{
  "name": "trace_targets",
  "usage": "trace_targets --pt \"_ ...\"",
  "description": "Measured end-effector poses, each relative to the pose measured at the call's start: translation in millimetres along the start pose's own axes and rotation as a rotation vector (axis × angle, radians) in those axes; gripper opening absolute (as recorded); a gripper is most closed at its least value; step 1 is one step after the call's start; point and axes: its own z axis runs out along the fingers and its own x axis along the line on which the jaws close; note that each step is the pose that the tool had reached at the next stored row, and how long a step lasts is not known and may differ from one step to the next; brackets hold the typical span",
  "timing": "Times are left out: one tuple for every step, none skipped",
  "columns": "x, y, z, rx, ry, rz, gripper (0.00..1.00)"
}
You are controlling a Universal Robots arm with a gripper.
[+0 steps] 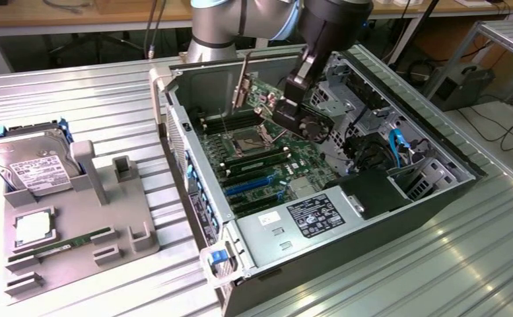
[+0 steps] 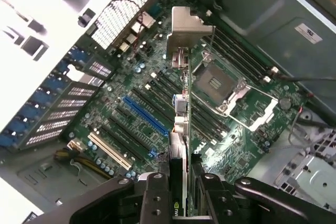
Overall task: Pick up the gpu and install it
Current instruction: 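Insert the gpu into the slot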
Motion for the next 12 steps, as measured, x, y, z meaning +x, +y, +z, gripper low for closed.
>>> trace_targets --pt "0.0 0.0 0.2 -0.0003 0.0015 -0.018 0.26" --pt "0.0 0.0 0.3 -0.0006 0.0031 -0.037 0.26" --pt "0.0 -0.1 0.5 -0.0008 0.0047 -0.056 0.26" --pt "0.0 -0.1 0.7 -0.0011 0.0062 -0.074 0.26" --pt "0.0 -0.1 0.8 -0.0015 0.0077 -0.092 0.26" --pt "0.0 -0.1 1.0 -0.0018 0.0093 -0.112 0.26" --pt "0.0 -0.1 1.2 -0.0021 0.0106 -0.128 0.26" --pt "0.0 -0.1 1.4 -0.0024 0.0124 -0.15 0.26" --pt "0.0 -0.1 1.6 -0.0027 0.0139 -0.168 0.26" --pt "0.0 -0.1 1.7 -0.003 0.0157 -0.188 0.26" --pt "0.0 -0.2 2.0 -0.0034 0.0177 -0.213 0.26" --pt "0.0 -0.2 2.3 -0.0039 0.0202 -0.244 0.26"
